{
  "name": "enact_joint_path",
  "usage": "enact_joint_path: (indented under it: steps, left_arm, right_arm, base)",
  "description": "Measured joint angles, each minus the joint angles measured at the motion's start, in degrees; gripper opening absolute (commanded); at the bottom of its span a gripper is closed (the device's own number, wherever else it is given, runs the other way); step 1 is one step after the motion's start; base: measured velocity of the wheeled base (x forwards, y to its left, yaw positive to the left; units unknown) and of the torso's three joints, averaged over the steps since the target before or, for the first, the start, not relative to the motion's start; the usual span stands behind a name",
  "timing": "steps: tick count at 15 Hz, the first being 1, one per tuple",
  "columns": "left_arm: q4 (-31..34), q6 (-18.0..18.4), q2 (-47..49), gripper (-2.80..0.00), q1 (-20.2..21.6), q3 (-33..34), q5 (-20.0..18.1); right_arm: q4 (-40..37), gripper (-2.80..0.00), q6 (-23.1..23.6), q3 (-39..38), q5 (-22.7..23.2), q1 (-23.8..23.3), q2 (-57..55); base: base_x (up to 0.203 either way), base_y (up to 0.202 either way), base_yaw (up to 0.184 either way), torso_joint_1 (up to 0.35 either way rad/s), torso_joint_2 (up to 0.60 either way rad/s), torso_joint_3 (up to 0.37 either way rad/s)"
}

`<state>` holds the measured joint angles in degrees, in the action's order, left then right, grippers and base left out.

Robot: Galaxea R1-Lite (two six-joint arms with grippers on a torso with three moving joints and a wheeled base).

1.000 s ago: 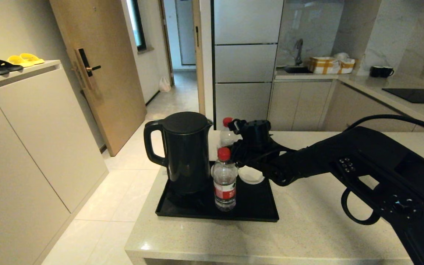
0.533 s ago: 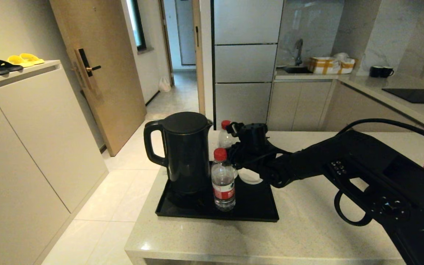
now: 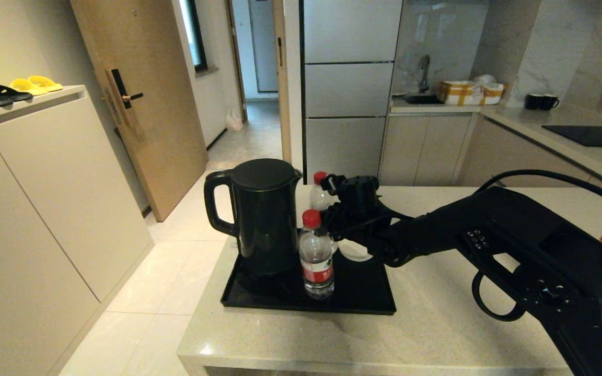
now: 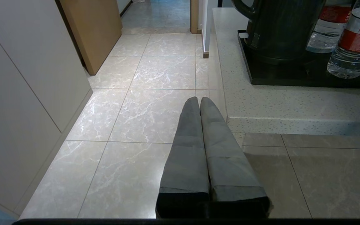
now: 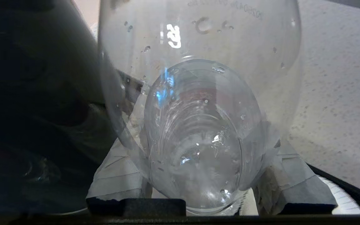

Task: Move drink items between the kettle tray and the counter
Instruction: Return the bottled water to its original position

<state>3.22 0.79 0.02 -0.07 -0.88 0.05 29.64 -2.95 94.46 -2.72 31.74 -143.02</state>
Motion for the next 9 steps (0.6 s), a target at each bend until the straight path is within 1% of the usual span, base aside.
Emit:
enact_joint_path:
  steps: [1,9]
  left_arm:
    - [0.02,0.00,0.00,-2.80,-0.02,0.00,0.02]
    - [0.02,0.00,0.00,-2.80,-0.02,0.00,0.02]
  right_arm:
    - [-0.17,0.00,0.00,0.10,0.02,0.02,-0.01]
    - [-0.45,0.00,0.09,0.29,0.00,-0.11,0.13]
  base:
    - [0.000,0.000,0.000,0.000,0.00,0.000]
    - [0.000,0.000,0.000,0.000,0.00,0.000]
